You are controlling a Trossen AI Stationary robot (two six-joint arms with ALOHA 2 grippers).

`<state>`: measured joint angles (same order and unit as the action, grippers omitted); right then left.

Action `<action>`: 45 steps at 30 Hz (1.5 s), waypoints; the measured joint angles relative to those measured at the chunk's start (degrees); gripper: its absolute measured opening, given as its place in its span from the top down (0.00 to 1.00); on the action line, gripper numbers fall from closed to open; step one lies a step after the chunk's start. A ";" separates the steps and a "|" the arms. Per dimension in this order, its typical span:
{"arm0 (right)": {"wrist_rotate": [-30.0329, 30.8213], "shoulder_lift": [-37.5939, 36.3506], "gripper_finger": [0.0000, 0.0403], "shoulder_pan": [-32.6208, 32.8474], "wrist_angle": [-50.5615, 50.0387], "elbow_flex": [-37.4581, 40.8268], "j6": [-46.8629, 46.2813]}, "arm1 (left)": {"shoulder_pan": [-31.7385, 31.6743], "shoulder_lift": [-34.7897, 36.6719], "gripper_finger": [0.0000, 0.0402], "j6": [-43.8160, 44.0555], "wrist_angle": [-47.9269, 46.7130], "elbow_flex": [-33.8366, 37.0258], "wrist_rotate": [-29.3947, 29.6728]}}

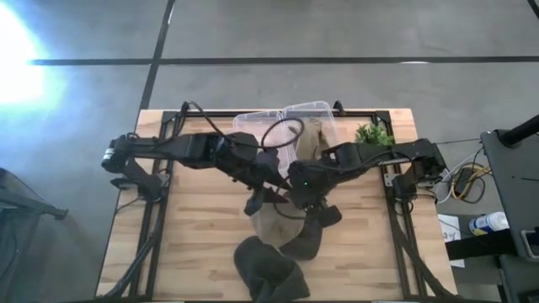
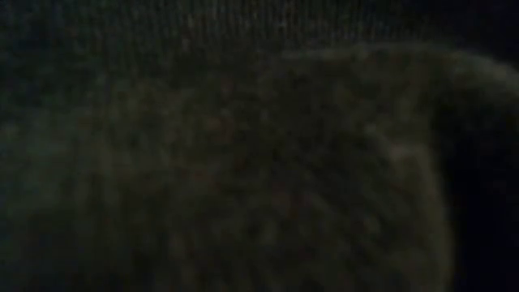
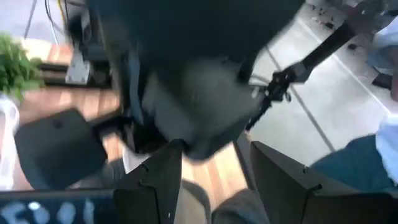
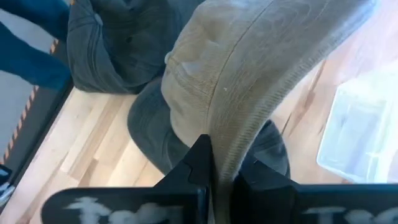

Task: Pick & Place hat
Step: Put the brown cap into the right transparent bin

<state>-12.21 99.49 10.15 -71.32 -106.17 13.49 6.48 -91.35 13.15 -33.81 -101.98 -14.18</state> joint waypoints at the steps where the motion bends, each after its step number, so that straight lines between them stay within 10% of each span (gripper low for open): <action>1: 0.08 -0.11 0.97 0.02 0.18 0.04 -0.02 | 0.00 -0.41 0.54 0.00 -0.93 0.09 -0.11; 16: 2.14 -0.94 0.97 -0.02 -2.77 -3.82 0.11 | -0.02 -6.30 0.57 -2.10 -5.26 1.08 -1.28; 24: 3.54 -1.96 0.93 -0.03 -3.22 -4.13 -2.12 | 0.00 -6.08 0.94 -2.03 -1.70 0.71 1.95; 28: 5.39 -3.06 0.86 0.05 -2.73 -4.44 -5.84 | 0.15 -6.07 0.96 -1.95 1.83 0.46 4.63; 36: 27.42 -11.98 0.68 0.22 -5.82 -4.18 -18.00 | -0.05 -4.81 0.98 -0.62 7.28 0.59 21.80; 45: 61.94 -25.76 0.54 4.81 -14.92 -3.71 -47.86 | -4.79 -6.89 0.98 3.70 36.30 1.11 52.01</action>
<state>49.74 73.73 14.96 -86.24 -109.88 -34.37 1.69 -98.23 16.85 2.49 -100.87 37.83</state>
